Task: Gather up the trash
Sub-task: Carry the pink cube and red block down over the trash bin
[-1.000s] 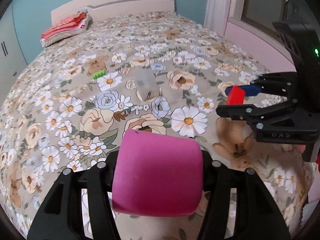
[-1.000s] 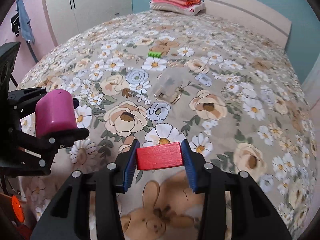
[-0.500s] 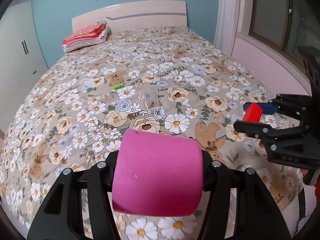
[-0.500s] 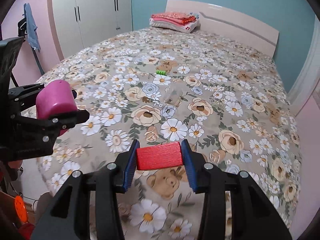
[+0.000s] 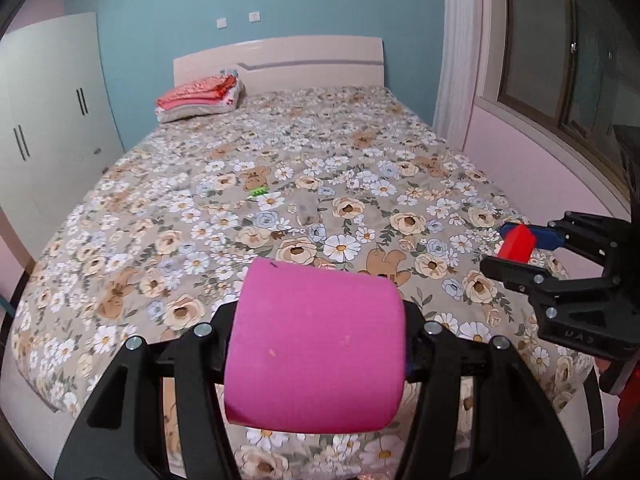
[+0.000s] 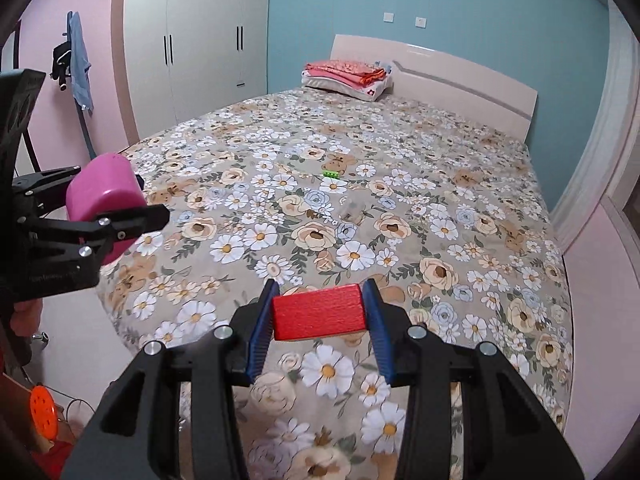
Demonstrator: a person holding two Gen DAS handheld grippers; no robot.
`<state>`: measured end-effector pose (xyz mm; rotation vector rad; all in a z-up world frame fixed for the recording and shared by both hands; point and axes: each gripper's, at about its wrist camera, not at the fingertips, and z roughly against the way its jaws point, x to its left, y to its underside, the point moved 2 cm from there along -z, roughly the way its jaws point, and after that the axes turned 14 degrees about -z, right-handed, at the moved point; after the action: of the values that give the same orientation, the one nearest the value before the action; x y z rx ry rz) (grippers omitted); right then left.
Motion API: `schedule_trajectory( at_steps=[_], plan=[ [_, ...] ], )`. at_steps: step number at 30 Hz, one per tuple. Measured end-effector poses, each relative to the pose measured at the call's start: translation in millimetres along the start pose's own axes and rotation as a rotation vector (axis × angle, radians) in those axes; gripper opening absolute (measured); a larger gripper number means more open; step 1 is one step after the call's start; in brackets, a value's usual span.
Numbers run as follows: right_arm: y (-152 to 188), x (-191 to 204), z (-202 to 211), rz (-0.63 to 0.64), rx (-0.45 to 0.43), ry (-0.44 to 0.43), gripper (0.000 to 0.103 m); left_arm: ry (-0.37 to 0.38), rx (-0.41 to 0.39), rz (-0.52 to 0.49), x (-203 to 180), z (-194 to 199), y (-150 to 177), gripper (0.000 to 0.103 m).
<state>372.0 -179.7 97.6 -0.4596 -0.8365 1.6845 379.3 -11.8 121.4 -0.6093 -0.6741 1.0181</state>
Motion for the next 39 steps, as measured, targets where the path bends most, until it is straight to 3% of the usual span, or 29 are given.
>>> schedule_trajectory(
  at_steps=[9, 18, 29, 39],
  plan=[
    [46, 19, 58, 0.032, -0.036, -0.001, 0.045, -0.021, -0.030, 0.018, -16, 67, 40, 0.057],
    [96, 24, 91, 0.016, -0.044, -0.018, 0.045, -0.059, -0.031, -0.002, -33, 104, 95, 0.057],
    [164, 40, 94, -0.002, 0.003, -0.067, 0.045, -0.041, 0.009, -0.023, -44, 107, 165, 0.057],
    [233, 58, 56, -0.003, 0.133, -0.101, 0.045, 0.028, 0.084, -0.064, -80, 76, 236, 0.057]
  ],
)
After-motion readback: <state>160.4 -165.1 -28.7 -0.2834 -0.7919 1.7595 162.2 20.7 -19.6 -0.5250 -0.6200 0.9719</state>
